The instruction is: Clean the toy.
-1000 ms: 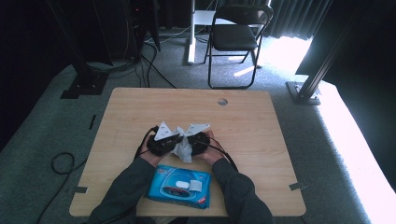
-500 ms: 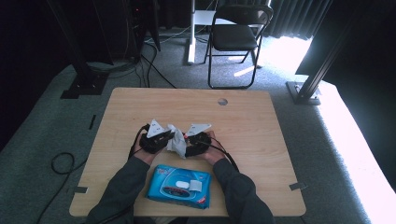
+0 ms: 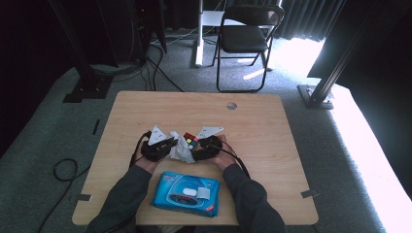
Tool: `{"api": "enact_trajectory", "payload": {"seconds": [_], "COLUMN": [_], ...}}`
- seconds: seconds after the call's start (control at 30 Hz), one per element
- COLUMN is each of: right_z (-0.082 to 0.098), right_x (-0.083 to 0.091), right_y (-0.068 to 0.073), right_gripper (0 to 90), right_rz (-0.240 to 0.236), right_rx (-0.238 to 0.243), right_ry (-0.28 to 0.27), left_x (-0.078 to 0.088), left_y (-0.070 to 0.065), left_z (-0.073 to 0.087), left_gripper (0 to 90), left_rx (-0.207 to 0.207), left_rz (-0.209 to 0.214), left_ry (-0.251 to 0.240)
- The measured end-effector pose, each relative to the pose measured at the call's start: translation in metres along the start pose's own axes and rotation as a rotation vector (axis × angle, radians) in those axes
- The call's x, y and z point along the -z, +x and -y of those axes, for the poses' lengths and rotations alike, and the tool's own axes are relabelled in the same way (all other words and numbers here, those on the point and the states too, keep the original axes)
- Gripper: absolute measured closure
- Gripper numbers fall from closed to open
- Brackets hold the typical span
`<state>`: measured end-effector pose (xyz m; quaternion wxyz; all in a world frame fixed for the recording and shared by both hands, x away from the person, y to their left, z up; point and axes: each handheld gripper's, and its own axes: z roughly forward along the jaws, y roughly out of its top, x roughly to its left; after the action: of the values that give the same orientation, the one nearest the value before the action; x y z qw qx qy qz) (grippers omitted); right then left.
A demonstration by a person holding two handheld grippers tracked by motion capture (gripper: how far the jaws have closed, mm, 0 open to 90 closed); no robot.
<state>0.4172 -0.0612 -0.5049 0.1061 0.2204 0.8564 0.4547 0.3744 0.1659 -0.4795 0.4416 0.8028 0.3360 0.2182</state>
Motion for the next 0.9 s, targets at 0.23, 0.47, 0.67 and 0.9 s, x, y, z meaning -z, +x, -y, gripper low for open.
{"api": "enact_trajectory", "payload": {"seconds": [0.23, 0.47, 0.67, 0.9], "right_z": [0.0005, 0.0013, 0.0012, 0.0013], "right_x": [-0.0001, -0.0002, -0.0011, -0.0024], "right_y": [-0.0013, -0.0040, -0.0041, -0.0039], "right_gripper": [33.9, 33.9, 33.9, 33.9], "right_rz": [0.012, 0.026, 0.037, 0.045], "right_rx": [-0.006, -0.020, -0.020, -0.025], "right_ry": [0.006, 0.009, 0.012, 0.012], "left_x": [-0.0010, -0.0007, -0.0024, -0.0038], "left_y": [-0.0020, -0.0057, -0.0084, -0.0094], "left_z": [0.0033, 0.0048, 0.0071, 0.0102], "left_gripper": [84.6, 84.6, 84.6, 84.5], "left_rx": [-0.005, -0.017, -0.016, -0.018], "left_rz": [0.007, 0.016, 0.023, 0.031], "left_ry": [0.015, 0.022, 0.027, 0.034]}}
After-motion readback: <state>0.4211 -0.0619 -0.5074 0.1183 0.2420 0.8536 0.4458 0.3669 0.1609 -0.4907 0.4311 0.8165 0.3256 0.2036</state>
